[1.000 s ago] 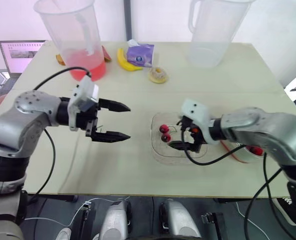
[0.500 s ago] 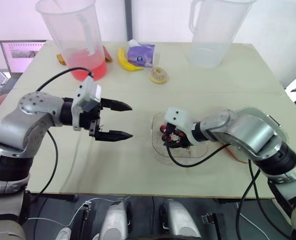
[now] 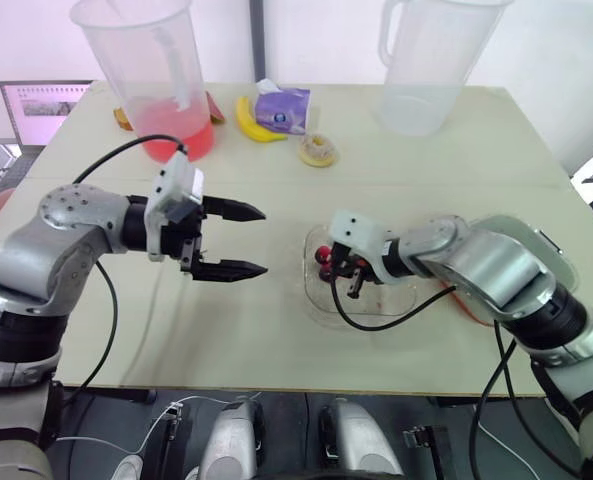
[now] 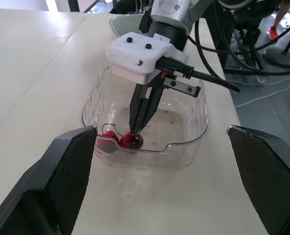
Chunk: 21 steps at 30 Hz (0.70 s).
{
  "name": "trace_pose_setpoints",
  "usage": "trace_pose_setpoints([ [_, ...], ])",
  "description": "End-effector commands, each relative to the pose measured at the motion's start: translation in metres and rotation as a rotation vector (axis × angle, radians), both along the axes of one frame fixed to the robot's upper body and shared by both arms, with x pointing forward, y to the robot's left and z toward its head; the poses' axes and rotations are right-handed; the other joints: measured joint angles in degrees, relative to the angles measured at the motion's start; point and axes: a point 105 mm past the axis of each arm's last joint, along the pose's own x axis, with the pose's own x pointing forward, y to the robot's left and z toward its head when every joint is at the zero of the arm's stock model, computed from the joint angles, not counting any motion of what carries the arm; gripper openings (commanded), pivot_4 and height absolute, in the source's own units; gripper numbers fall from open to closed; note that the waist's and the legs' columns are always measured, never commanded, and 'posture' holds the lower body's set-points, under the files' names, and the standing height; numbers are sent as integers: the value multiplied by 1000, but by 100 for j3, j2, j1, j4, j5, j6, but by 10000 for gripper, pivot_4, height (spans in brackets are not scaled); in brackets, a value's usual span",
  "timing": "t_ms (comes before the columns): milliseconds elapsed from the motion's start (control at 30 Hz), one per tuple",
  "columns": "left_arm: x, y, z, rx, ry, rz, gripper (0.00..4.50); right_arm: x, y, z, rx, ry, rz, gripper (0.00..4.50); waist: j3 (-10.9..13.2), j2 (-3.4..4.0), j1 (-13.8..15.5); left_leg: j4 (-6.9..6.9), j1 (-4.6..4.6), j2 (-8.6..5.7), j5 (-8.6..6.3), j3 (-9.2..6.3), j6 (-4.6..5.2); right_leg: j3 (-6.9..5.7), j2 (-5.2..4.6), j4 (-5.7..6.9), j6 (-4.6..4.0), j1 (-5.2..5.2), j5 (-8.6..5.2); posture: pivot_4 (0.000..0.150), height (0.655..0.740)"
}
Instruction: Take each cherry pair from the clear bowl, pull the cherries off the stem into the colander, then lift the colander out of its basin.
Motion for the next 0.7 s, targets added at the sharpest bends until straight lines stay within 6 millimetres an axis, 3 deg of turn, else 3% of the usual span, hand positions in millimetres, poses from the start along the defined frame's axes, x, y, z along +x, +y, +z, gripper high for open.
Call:
trace_pose_setpoints([
  [33, -1, 0, 9, -14, -29, -6, 45000, -2, 0, 15, 18, -59, 28, 13003, 0, 0, 0, 0, 0, 0, 0, 0, 0, 0, 0, 0, 0, 0, 0, 1500, 7400],
  [167, 0, -1, 9, -15, -26, -10, 45000, -4, 3, 19, 48, -43, 31, 32926, 0, 0, -1, 0, 0, 0, 0, 0, 0, 0, 0, 0, 0, 0, 0, 1500, 7400],
  [700, 2, -4, 11, -22, -24, 2, 45000, 2, 4, -14, 43, 25, -30, 32926, 0, 0, -1, 1, 0, 0, 0, 0, 0, 0, 1, 2, 0, 0, 0, 1500, 7400],
])
